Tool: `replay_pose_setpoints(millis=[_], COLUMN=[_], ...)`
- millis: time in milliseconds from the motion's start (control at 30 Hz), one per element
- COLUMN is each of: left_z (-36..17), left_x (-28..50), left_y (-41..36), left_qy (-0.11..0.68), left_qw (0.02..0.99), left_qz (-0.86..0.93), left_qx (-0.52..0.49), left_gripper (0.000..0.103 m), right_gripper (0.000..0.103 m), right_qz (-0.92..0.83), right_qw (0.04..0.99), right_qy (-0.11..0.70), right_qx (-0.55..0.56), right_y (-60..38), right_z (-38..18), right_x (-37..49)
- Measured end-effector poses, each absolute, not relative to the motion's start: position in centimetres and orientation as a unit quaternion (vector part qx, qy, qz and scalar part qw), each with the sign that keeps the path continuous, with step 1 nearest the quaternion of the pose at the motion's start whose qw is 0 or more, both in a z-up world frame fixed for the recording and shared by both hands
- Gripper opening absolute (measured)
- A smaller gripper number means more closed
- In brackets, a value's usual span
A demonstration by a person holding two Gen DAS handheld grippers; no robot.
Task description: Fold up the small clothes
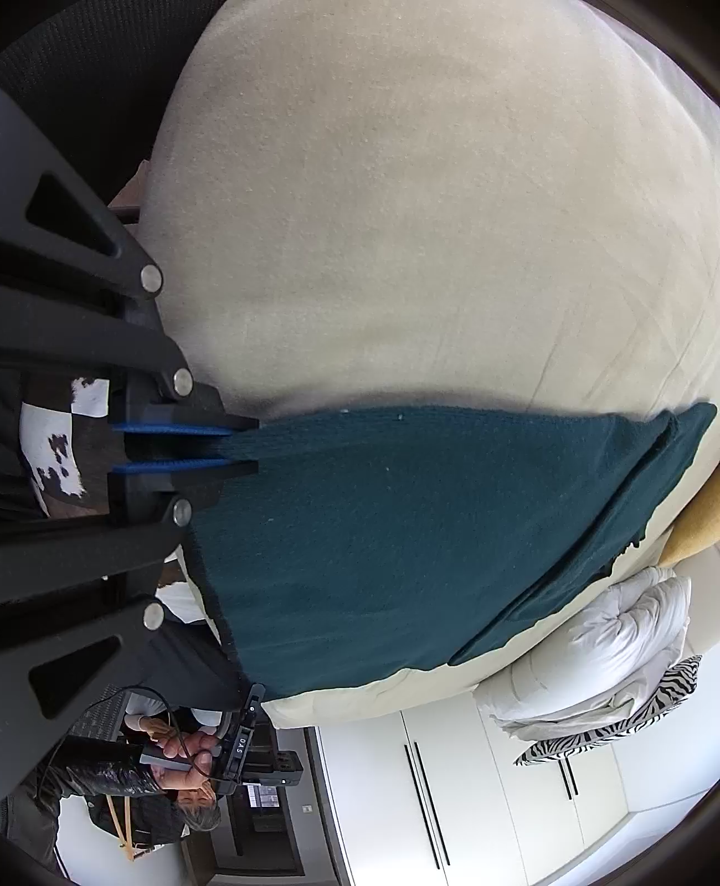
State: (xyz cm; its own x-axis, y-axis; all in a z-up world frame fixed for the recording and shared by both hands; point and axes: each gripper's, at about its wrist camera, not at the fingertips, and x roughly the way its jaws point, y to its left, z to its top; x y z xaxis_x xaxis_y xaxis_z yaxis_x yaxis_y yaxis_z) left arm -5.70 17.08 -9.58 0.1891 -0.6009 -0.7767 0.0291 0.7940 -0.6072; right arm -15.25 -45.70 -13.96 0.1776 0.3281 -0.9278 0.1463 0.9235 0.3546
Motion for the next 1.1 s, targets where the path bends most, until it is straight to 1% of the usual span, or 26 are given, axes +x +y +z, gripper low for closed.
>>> replay_pose_setpoints(millis=[167, 333, 667, 833, 1100], left_z=[-8.6, -7.6, -4.9, -4.3, -2.9], left_x=[-6.0, -5.8, -4.1, -2.5, 1.5], left_y=[17.2, 17.5, 18.5, 19.0, 19.3], left_qy=[0.583, 0.558, 0.498, 0.48, 0.448], left_qw=[0.736, 0.733, 0.735, 0.736, 0.741], left_qz=[-0.229, -0.25, -0.279, -0.281, -0.285], left_qx=[-0.258, -0.299, -0.365, -0.386, -0.412], left_gripper=[0.007, 0.007, 0.007, 0.007, 0.007], right_gripper=[0.006, 0.006, 0.006, 0.006, 0.006], right_qz=[0.085, 0.103, 0.119, 0.124, 0.121], right_qw=[0.776, 0.798, 0.827, 0.835, 0.843], right_qy=[0.583, 0.541, 0.451, 0.424, 0.407], right_qx=[0.223, 0.245, 0.314, 0.328, 0.33], right_y=[-46.5, -46.8, -47.4, -47.8, -47.6], right_z=[-11.7, -9.1, -5.2, -3.8, -2.4], right_x=[-16.2, -16.4, -14.7, -12.8, -8.5])
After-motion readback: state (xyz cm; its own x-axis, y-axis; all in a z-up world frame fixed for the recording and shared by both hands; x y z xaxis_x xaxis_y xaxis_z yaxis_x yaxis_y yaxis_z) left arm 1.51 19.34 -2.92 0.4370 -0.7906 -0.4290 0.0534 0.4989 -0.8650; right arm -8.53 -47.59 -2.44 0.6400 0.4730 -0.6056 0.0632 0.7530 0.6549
